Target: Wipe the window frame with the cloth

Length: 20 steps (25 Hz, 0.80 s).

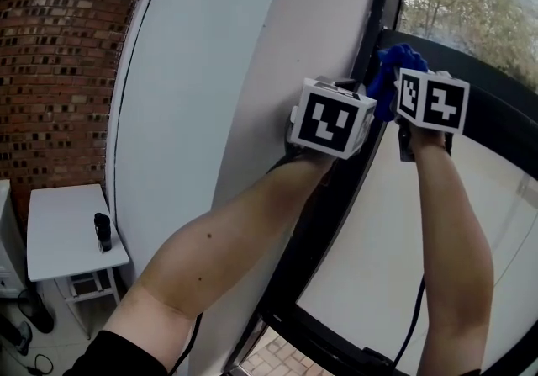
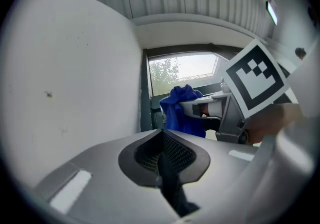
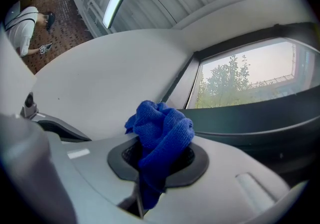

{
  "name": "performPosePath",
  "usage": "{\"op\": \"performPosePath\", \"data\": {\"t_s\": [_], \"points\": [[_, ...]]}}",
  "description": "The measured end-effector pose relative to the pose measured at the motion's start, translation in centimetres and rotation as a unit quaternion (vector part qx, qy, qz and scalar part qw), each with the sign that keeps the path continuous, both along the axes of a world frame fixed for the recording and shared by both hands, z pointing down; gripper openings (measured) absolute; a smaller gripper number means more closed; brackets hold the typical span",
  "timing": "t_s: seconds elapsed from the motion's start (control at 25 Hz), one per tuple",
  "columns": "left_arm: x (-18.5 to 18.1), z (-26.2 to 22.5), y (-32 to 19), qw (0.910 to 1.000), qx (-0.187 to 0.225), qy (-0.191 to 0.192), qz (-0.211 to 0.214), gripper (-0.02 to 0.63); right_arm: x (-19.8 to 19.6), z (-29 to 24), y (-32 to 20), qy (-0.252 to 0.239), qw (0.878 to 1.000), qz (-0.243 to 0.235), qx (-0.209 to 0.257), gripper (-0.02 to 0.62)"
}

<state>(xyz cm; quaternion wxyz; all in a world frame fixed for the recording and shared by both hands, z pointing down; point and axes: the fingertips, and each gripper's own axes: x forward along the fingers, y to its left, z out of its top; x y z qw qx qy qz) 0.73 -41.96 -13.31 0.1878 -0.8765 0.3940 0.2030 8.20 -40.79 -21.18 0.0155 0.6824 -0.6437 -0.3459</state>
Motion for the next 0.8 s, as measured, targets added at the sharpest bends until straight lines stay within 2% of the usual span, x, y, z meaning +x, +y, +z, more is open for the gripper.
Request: {"op": "performPosePath", "data": {"t_s": [0.12,0.48,0.8], "points": [[0.9,0.0,0.9,0.9993,-0.001,0.007,0.036,-0.009,0.7,0.2,0.9,0.001,1.000,0.006,0.004,0.075],[2.6,-1.9,2.0,0.9985,0.043,-0.024,0.024,-0.008,2.8,0.5,3.3,0.016,0.998,0.051,0.015,0.075],[6.3,-3.1,5.4,0.9894,0.065,-0.038,0.124,-0.009,5.5,0.4,6.7,0.012,0.997,0.075,0.023,0.075]]}}
